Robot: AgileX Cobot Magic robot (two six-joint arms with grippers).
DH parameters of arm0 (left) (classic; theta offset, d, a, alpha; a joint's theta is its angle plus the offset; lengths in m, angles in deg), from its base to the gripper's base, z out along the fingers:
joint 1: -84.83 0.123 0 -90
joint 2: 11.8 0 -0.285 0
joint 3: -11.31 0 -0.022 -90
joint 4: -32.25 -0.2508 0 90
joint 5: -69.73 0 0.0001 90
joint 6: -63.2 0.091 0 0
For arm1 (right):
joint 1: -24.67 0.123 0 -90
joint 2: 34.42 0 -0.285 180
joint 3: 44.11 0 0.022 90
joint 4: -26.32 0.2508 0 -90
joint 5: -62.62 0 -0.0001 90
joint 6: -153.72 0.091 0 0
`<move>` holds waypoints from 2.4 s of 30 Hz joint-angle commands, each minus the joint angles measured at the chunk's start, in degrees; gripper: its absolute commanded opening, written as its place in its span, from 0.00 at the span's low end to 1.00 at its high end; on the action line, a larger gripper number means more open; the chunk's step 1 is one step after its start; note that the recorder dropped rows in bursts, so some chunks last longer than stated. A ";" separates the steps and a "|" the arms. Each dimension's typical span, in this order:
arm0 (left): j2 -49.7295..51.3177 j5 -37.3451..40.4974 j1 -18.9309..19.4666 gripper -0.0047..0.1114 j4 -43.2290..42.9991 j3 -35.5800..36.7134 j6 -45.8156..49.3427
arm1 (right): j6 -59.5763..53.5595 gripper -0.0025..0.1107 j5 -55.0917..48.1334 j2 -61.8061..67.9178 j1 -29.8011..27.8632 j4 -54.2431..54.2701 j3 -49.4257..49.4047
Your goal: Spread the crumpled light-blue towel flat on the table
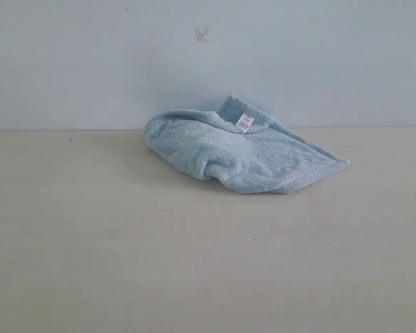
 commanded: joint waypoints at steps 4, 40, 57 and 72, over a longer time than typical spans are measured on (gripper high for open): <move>-0.19 -0.30 -0.24 0.07 0.21 0.21 -0.47 | -0.37 0.02 0.78 -0.25 -0.09 -0.51 -0.02; -0.19 -0.53 -0.25 0.07 0.21 0.21 -0.47 | 0.04 0.15 -26.91 48.90 16.38 -8.15 45.74; -0.19 -0.54 -0.25 0.07 0.10 0.21 -0.47 | -41.64 0.57 -34.07 127.85 -5.08 36.62 114.57; -0.19 -0.72 -0.25 0.07 -0.01 0.21 -0.47 | -39.69 0.57 -25.11 152.55 -0.97 36.53 134.67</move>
